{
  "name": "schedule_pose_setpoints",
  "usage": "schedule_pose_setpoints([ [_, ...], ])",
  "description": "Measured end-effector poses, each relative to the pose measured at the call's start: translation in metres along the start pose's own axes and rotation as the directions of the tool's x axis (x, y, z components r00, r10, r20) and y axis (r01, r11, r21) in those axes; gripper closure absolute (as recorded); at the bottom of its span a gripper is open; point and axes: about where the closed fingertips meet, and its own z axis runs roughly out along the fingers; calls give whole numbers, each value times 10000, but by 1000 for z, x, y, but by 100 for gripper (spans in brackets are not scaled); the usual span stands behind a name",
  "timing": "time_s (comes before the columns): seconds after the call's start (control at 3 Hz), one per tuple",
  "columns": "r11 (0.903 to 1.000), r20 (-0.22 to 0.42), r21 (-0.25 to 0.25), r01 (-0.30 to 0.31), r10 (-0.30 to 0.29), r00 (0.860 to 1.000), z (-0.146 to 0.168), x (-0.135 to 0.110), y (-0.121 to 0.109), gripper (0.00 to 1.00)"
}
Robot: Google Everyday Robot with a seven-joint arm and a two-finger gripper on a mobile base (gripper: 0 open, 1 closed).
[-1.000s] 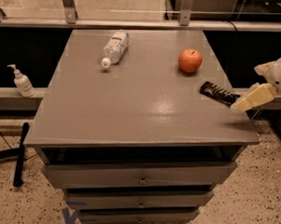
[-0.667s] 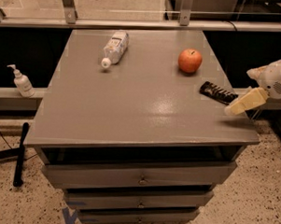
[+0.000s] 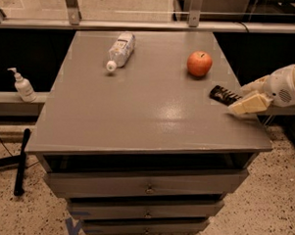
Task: Pick rxbar chocolate
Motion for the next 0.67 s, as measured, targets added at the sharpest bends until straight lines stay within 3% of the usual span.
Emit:
schedule_pose_setpoints([
  [0.67,10000,352,-40,-54,55,9994,-2,-9,2,86],
])
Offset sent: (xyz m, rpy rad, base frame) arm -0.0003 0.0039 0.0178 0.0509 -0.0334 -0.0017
